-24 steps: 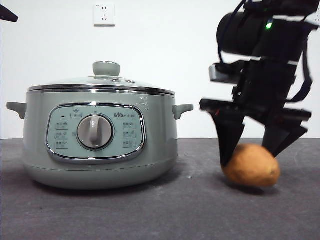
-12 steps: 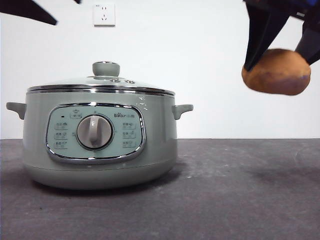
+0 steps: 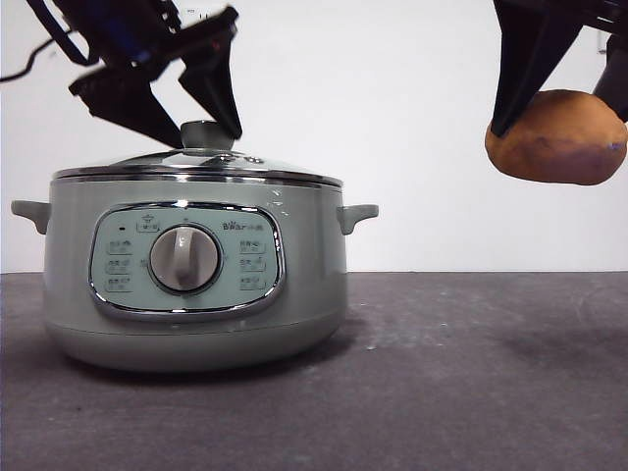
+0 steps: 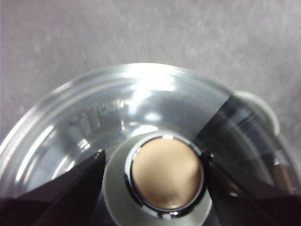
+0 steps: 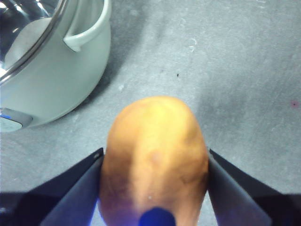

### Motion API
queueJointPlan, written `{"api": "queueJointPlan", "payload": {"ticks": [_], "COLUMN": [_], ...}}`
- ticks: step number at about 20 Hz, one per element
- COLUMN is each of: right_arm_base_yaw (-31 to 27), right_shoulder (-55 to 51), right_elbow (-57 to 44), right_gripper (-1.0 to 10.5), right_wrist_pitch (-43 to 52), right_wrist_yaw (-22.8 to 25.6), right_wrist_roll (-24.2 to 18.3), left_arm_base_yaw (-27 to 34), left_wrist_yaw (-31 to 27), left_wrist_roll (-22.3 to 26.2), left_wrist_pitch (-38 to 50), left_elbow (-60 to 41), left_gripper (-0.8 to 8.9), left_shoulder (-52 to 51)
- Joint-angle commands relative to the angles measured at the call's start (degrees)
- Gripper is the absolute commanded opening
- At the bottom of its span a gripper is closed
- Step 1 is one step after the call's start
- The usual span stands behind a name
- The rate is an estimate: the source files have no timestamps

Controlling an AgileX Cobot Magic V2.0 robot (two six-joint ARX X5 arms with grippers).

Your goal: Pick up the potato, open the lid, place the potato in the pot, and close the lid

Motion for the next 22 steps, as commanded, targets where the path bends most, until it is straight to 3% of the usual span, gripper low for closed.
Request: {"api": "queueJointPlan", "payload": {"ticks": [1, 2, 3, 5, 17, 22], "right_arm_base_yaw": [-0.02, -0.02, -0.02, -0.02, 0.02, 1.03], "right_shoulder": [0.09, 0.09, 0.09, 0.09, 0.09, 0.96], "right_elbow": [0.04, 0.04, 0.04, 0.04, 0.22, 4.11], "right_gripper": [-0.1, -0.1, -0.1, -0.1, -0.1, -0.1], "right_wrist_pitch": [0.11, 0.13, 0.11, 0.13, 3.21, 9.79], "right_wrist_yaw": [0.33, 0.33, 0.33, 0.31, -0.13, -10.23], "right_wrist_roll": [-0.52, -0.52, -0.52, -0.52, -0.55, -2.27], "left_arm_base_yaw": [-0.22, -0.22, -0.22, -0.22, -0.22, -0.22], "left_wrist_yaw": [-0.31, -0.33, -0.33, -0.31, -0.31, -1.46], "left_wrist_roll": [0.72, 0.72, 0.72, 0.90, 0.90, 2.47], "left_wrist_pitch": [0.09, 0.09, 0.09, 0.09, 2.62, -2.78], "left_elbow": [-0.15, -0.15, -0.15, -0.15, 1.44, 6.71], "left_gripper": [3.45, 3.38, 2.72, -0.05, -0.07, -0.07], "left_shoulder": [1.03, 1.09, 1.09, 1.09, -5.53, -14.62]}}
